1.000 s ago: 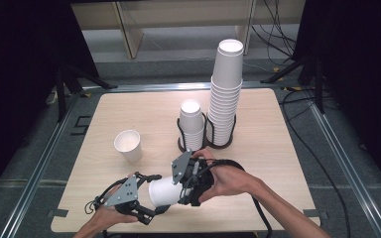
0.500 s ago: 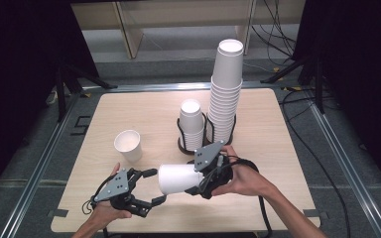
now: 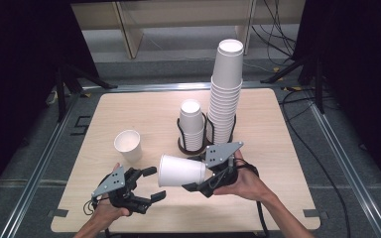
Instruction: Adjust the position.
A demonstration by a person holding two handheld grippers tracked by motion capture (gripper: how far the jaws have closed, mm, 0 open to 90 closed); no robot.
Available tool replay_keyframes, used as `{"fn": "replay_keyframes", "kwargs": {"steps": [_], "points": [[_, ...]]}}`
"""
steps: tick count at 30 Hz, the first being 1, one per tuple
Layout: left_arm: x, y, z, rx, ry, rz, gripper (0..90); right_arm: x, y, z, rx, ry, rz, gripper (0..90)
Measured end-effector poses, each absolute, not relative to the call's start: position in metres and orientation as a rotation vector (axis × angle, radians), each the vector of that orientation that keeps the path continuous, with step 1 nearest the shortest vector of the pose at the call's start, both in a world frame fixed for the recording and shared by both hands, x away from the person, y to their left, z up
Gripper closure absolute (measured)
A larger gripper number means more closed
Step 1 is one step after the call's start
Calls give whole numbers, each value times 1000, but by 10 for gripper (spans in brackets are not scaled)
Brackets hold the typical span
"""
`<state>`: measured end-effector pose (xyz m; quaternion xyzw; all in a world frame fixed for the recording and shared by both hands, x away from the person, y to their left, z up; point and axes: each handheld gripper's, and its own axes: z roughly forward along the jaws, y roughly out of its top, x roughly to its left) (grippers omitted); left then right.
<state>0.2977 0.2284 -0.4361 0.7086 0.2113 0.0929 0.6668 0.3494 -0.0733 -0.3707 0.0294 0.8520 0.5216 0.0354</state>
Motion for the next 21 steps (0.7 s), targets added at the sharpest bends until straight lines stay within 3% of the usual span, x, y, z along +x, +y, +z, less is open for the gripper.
{"fn": "replay_keyframes", "kwargs": {"steps": [11, 16, 21], "points": [[293, 223, -435, 1646, 416, 224, 128, 343, -64, -384, 32, 2675, 1623, 239], [292, 222, -436, 1660, 411, 230, 32, 341, -58, -389, -6, 2698, 1631, 239], [291, 220, -436, 1674, 386, 249, 33, 340, -54, -390, -12, 2714, 1638, 239]]}}
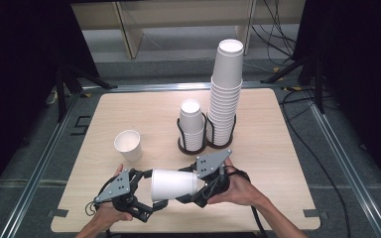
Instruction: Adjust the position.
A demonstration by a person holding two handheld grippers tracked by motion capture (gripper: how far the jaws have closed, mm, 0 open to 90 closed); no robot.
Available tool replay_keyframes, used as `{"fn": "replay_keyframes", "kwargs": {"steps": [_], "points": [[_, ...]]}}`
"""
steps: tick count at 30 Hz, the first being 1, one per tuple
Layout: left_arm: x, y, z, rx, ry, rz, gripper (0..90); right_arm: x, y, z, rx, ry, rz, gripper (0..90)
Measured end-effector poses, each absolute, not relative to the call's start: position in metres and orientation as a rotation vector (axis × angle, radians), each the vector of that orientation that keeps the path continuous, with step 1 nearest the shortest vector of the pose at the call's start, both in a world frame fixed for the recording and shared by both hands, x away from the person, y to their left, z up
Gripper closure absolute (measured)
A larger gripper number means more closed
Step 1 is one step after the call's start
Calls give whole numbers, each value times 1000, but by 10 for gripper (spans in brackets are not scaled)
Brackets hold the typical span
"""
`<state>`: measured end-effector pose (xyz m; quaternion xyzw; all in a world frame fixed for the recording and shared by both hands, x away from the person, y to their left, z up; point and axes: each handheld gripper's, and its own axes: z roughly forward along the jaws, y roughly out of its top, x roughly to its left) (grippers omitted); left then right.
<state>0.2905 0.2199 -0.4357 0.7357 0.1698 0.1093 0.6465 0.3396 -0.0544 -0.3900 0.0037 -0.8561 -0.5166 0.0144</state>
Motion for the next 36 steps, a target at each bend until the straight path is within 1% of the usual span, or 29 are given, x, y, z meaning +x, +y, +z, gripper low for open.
{"fn": "replay_keyframes", "kwargs": {"steps": [6, 13, 23, 36], "points": [[289, 219, -434, 1661, 365, 259, 25, 338, -51, -390, 31, -2645, -1620, 239], [288, 223, -433, 1653, 338, 245, 81, 338, -50, -390, 48, -2636, -1630, 247], [289, 225, -431, 1662, 301, 269, 139, 341, -52, -392, 51, -2628, -1634, 259], [287, 226, -429, 1658, 271, 270, 179, 344, -52, -394, 21, -2614, -1619, 219]]}}
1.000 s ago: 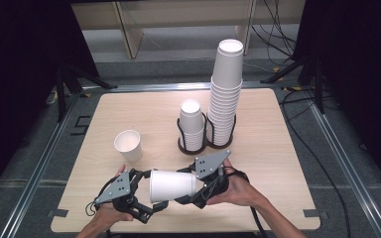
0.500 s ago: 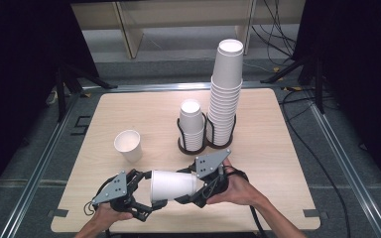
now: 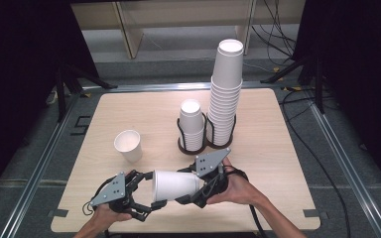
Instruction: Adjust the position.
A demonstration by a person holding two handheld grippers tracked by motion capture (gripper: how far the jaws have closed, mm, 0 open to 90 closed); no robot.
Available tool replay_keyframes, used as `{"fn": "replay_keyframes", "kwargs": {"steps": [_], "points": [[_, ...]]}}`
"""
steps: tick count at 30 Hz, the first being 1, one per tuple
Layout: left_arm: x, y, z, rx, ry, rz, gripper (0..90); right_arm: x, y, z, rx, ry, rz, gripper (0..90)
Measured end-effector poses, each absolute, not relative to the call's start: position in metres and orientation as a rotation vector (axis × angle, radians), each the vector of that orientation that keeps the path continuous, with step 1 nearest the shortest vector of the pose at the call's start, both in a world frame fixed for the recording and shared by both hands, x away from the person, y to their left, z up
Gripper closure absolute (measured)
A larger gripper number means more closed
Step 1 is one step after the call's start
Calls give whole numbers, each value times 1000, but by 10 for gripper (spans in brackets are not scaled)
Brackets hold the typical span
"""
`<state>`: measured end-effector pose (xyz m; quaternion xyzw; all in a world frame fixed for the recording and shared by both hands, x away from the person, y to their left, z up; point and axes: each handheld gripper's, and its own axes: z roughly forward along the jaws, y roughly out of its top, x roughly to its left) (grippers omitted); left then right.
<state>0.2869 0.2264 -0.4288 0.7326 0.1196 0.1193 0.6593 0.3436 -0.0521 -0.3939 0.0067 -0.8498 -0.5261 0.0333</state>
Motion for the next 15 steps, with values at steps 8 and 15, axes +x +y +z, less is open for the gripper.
{"fn": "replay_keyframes", "kwargs": {"steps": [8, 15], "points": [[288, 229, -429, 1666, 283, 286, 189, 345, -57, -390, -16, -2627, -1626, 168], [288, 228, -429, 1676, 299, 301, 191, 347, -65, -379, -43, -2669, -1650, 158]]}}
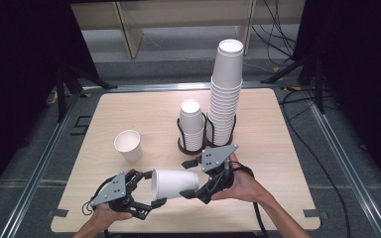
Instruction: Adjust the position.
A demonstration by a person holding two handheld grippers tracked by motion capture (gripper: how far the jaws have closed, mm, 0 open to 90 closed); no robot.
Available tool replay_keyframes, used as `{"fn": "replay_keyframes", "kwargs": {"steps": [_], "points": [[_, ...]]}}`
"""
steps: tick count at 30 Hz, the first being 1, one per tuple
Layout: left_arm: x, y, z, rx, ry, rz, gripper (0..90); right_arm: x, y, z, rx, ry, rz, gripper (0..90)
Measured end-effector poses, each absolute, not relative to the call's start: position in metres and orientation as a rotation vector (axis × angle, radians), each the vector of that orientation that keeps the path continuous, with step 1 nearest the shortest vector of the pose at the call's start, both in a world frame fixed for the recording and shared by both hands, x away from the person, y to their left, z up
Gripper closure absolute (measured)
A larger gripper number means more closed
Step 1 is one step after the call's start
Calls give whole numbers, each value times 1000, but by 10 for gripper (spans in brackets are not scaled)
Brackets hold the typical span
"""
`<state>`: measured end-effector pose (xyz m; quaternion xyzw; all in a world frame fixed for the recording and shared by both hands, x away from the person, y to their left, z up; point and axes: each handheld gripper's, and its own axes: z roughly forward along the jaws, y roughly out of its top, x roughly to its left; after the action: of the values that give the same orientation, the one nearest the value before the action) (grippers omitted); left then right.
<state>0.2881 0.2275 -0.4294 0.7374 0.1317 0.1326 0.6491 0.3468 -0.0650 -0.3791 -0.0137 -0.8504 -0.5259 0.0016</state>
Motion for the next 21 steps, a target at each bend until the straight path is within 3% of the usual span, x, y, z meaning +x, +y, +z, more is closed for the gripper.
{"fn": "replay_keyframes", "kwargs": {"steps": [21], "points": [[289, 222, -431, 1861, 293, 331, 188, 329, -47, -374, 48, -3012, -1281, 158]]}}
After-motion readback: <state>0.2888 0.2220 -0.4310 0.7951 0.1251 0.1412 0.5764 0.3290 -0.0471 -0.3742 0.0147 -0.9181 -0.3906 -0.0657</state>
